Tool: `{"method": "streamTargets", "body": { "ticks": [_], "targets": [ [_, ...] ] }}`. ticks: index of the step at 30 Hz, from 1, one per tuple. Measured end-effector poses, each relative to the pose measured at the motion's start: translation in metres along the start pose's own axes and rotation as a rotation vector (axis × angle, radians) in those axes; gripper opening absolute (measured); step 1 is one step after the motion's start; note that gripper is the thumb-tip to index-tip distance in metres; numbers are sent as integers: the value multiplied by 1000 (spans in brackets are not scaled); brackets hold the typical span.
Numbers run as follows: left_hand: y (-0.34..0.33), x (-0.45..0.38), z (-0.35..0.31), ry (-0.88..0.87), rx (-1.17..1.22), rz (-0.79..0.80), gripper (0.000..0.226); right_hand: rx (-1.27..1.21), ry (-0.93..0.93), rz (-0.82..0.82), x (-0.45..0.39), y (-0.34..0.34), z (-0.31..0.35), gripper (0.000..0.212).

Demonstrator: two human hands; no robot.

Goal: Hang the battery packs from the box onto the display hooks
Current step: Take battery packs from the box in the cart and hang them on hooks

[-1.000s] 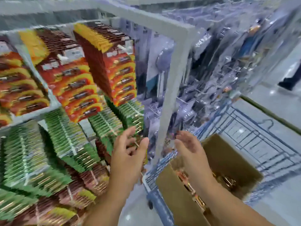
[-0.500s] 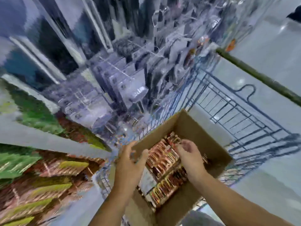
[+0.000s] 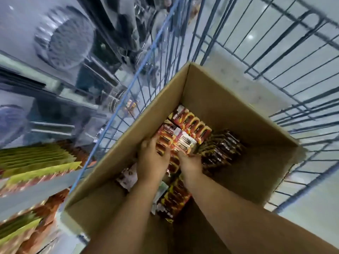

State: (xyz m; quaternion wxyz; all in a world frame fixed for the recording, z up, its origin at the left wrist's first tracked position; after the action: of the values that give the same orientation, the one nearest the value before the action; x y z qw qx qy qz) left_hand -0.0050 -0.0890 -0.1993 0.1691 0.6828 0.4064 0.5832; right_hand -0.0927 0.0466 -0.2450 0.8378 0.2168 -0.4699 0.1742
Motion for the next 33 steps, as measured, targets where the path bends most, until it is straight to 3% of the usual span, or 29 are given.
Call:
{"method": "streamTargets", "body": {
  "ticks": [3,9,13,15,19,24,27,33],
  "targets": [
    [-38,-25,12,62,-153,24,65,4,-57,-92,-30,-5,-23,48],
    [-70,-55,30,59,-293,-42,70,-24,-113,-172,-63,-18,-42,27],
    [-72,-65,30,40,-322,-111,69,-62,-131,-236,-73,-25,-48,42],
    [-76,-66,32,44,-350,-106,73,-91,-140,-249,-76,-27,-50,39],
    [-73,-63,36,72,-322,-68,77,-68,-177,-173,-75,-23,-52,25],
    [-61,-63,47,186,-108,166,45,-82,-196,-51,-53,-19,-40,35],
    [-38,-49,53,240,3,190,22,-95,-162,25,-30,-15,-30,28],
    [32,15,54,233,131,193,15,-51,4,249,38,-2,5,33]
  ]
}}
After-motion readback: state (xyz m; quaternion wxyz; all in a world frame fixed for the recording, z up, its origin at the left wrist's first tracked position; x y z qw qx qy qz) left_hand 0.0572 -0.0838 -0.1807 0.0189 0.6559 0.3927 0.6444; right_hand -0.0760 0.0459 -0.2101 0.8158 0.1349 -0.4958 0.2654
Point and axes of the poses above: each hand's wrist, its own x-axis away from the middle knuckle, its own y-axis out of the back of the hand, z = x × y, the point moved 8 cm from there along -x, towards the middle knuckle, and after that the axes turned 14 degrees about y, right-handed, at the moved point
